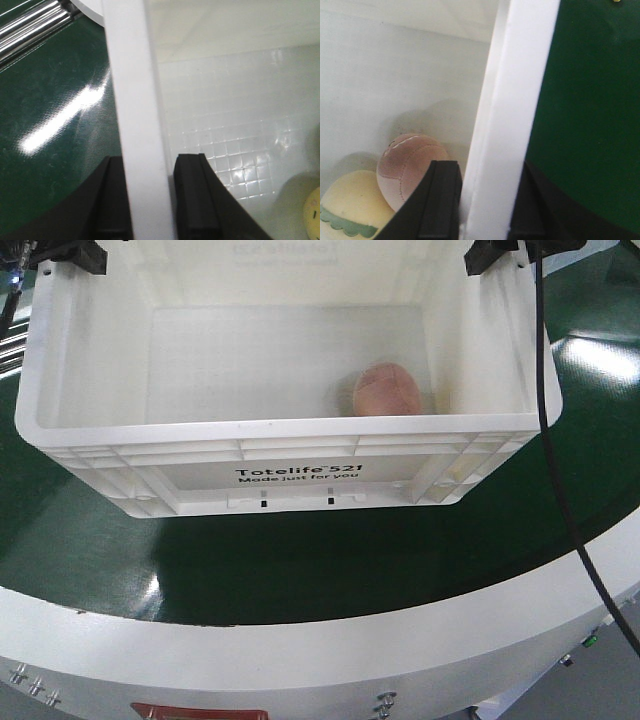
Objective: Place moving items into box and shelve
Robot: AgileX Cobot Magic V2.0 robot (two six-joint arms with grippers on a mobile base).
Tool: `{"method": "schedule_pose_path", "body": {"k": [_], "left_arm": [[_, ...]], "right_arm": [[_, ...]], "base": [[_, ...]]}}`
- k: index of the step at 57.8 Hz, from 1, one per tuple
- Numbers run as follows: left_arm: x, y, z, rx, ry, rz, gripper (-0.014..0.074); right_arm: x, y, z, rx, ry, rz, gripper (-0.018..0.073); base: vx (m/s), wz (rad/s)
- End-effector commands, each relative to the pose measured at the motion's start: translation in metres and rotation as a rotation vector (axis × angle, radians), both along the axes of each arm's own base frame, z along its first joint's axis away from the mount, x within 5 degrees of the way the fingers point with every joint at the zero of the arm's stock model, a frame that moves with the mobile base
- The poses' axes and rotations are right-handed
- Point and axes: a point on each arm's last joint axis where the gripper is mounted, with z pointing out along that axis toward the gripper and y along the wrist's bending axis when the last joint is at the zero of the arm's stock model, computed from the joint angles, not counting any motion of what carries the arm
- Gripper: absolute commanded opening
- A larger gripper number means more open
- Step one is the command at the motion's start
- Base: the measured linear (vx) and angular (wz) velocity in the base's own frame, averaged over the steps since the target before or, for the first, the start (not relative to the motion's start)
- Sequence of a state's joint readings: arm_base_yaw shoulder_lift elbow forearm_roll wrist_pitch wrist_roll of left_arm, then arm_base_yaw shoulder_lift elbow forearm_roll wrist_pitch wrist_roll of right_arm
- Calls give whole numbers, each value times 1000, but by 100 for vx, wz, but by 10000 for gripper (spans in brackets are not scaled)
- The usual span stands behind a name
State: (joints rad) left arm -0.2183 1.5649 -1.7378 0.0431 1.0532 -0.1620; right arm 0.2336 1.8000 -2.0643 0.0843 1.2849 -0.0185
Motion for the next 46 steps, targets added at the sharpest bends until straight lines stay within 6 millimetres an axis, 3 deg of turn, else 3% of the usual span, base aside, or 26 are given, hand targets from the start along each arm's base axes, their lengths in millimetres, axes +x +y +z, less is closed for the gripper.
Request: {"method": "schedule_pose_path", "body": {"k": [1,46], "left_arm": [[-13,-3,39,-59,-224,-31,-1],[-13,-3,39,-59,-224,-31,1]], "right_arm": [[-20,-3,43,60,-173,17,-5],[-20,-3,43,60,-173,17,-5]], "base": [[0,0],[0,0]]}}
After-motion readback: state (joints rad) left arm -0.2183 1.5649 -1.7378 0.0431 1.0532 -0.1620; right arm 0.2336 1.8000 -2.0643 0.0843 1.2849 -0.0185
